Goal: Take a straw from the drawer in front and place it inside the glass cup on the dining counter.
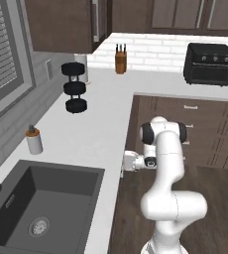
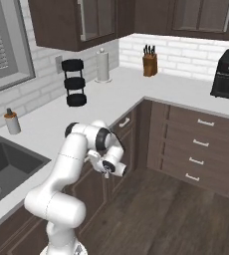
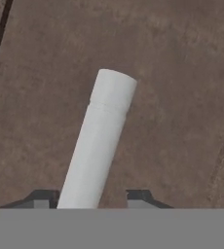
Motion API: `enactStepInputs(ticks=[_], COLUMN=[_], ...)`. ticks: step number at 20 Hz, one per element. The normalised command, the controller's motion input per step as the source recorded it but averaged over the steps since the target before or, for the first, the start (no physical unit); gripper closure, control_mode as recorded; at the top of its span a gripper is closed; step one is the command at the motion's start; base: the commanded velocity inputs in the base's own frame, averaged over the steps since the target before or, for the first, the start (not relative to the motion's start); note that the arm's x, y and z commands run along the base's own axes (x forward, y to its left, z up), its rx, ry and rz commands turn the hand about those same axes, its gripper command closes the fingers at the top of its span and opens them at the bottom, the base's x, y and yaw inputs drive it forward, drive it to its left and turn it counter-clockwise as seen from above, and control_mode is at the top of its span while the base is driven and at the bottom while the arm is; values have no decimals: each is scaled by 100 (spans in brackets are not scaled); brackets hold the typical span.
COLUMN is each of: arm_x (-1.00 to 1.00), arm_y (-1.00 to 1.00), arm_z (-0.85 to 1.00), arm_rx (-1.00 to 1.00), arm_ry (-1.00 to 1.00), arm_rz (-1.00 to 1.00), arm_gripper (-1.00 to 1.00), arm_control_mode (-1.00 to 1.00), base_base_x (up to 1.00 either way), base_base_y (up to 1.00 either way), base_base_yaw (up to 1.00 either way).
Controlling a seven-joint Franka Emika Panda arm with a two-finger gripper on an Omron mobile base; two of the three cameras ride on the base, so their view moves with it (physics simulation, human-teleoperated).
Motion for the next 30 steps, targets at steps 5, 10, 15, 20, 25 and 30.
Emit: enactStepInputs(ticks=[5, 10, 15, 20, 25, 30], arm_x=[-22, -36, -30, -18, -12, -7], arm_y=[-63, -94, -100, -100, -100, -100], arm_z=[0, 0, 1, 5, 4, 1], arm_rx=[0, 0, 0, 0, 0, -2], arm_ry=[0, 0, 6, 11, 14, 16], arm_rz=[-11, -11, -11, -11, -9, -7], arm_gripper=[100, 100, 100, 100, 100, 100], arm_control_mode=[-100, -100, -100, -100, -100, -100], base_base_x=[0, 0, 0, 0, 0, 0], base_base_y=[0, 0, 0, 0, 0, 0], base_base_yaw=[0, 0, 0, 0, 0, 0])
